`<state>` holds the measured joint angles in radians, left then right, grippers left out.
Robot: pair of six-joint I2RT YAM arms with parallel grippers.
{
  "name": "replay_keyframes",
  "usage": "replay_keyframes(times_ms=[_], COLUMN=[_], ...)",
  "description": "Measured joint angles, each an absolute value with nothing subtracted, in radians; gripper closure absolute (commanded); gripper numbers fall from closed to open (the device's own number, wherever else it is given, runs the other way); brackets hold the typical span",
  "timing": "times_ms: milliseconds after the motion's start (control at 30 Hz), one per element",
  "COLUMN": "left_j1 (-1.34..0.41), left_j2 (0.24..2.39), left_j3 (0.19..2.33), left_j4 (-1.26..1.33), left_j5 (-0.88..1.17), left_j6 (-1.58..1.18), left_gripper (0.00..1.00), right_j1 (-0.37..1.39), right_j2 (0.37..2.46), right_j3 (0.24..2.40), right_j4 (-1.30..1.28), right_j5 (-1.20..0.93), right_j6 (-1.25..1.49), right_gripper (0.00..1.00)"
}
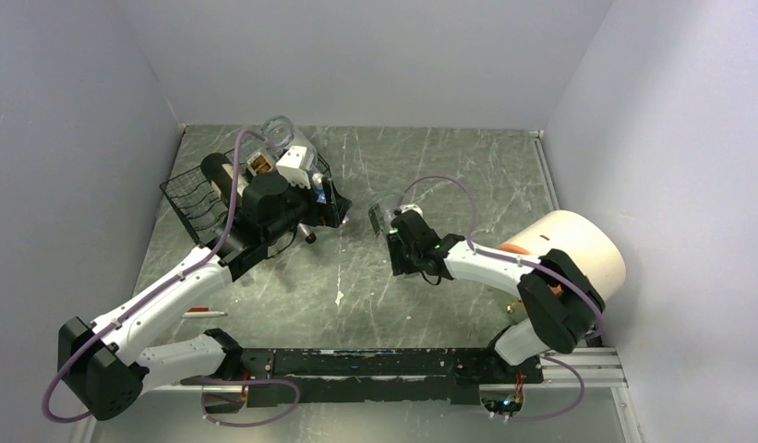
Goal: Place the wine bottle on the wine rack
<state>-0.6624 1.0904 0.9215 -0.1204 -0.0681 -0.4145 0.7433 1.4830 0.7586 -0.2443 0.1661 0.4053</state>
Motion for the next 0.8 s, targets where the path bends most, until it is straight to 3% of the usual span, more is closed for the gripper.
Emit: replay_keyframes(times_ms=[333, 500, 800], left_j1=[-0.662, -0.662, -0.662], left_j2=[1.090, 1.090, 1.080], left_j3=[0.921, 0.921, 0.921], left_j4=[-0.120, -0.120, -0.125], left_j5=[-0.070, -0.071, -0.080], left_j6=[-0.414, -0.414, -0.414], left_gripper=[0.06, 0.06, 0.06], right_j1=[0.743, 0.745, 0.745], right_j2=[1.575, 1.598, 1.596], right_j3=[0.787, 0.790, 0.782], right_j4=[-0.180, -0.159, -0.127], right_j5=[0.193, 0.210, 0.223], right_j6=[0.407, 0.418, 0.411], right_gripper=[0.55, 1.00, 1.00])
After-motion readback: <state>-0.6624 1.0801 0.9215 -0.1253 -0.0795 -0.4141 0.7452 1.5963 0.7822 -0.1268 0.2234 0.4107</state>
